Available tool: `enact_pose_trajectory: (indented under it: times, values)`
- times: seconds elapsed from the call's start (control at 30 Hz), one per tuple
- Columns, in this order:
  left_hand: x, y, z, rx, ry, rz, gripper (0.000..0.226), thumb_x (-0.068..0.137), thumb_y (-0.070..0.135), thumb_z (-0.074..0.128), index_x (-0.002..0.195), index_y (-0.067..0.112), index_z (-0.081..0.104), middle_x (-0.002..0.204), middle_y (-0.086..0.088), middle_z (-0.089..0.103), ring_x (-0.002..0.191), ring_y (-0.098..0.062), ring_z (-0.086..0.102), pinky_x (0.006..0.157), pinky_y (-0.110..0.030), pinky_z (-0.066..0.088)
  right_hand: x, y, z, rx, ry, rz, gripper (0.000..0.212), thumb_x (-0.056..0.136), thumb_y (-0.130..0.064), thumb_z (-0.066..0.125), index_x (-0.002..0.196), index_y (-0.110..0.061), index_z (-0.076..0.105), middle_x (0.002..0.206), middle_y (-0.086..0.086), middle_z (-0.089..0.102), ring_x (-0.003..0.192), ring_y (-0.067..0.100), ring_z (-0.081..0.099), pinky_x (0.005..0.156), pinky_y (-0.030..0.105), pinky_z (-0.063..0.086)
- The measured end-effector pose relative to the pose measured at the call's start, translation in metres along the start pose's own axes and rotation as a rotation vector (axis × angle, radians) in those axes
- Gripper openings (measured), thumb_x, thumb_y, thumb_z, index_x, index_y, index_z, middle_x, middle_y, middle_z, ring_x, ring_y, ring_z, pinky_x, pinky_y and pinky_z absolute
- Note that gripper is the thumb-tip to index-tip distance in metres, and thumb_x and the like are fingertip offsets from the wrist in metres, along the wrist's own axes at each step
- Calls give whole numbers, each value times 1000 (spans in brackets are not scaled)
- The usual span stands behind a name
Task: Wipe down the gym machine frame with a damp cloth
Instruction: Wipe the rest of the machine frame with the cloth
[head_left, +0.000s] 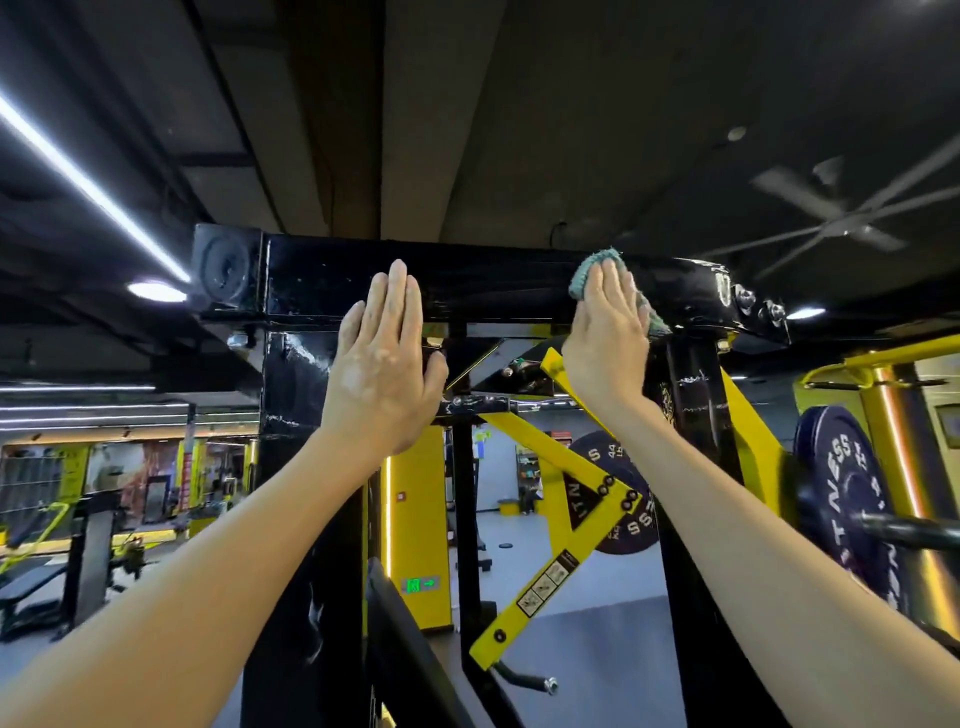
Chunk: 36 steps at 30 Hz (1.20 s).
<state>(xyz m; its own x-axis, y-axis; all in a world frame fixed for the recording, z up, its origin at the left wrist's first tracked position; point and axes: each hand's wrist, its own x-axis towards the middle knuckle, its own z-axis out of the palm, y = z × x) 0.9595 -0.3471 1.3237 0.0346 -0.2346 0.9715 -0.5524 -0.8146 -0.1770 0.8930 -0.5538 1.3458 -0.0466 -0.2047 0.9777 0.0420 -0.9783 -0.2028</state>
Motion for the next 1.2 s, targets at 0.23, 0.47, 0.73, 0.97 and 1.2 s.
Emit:
enact_pose_trajectory:
  times: [0.23, 0.47, 0.73, 0.97, 1.2]
  values:
    - [-1, 1, -1, 14, -5, 8, 74, 102, 42, 29, 157, 3, -1, 165, -13, -7, 153, -24, -8, 120, -34, -6, -16, -75, 26, 56, -83, -352, 60, 94, -3, 48, 151, -6, 30, 160, 8, 27, 150, 23, 15, 120, 39, 8]
    - [6, 21, 6, 36, -12, -81, 77, 101, 44, 29, 155, -2, -3, 164, -19, -10, 152, -30, -10, 121, -39, -5, 3, -17, 12, -1, -126, -476, 58, 96, -2, 46, 152, -10, 31, 160, 4, 27, 150, 16, 16, 118, 30, 7]
    - [36, 98, 31, 21, -16, 29, 70, 103, 46, 17, 156, 5, -4, 165, -11, -12, 152, -24, -13, 119, -33, -9, 33, 102, -30, 42, -96, -256, 52, 102, -4, 37, 153, -7, 28, 161, 4, 22, 150, 17, 14, 119, 31, 4]
    - [56, 146, 54, 44, 0, 89, 71, 103, 43, 24, 157, 3, 0, 165, -13, -7, 153, -23, -7, 121, -34, -4, 48, 162, -40, 133, -46, -20, 51, 101, -1, 38, 151, 0, 28, 160, 12, 23, 150, 24, 18, 122, 38, 16]
    - [55, 149, 60, 73, 28, 59, 78, 97, 53, 14, 157, 4, 5, 166, -13, 0, 153, -24, -2, 124, -40, 3, 37, 129, -28, 161, 11, -315, 62, 89, 6, 49, 149, -3, 34, 157, 11, 32, 149, 26, 19, 119, 37, 6]
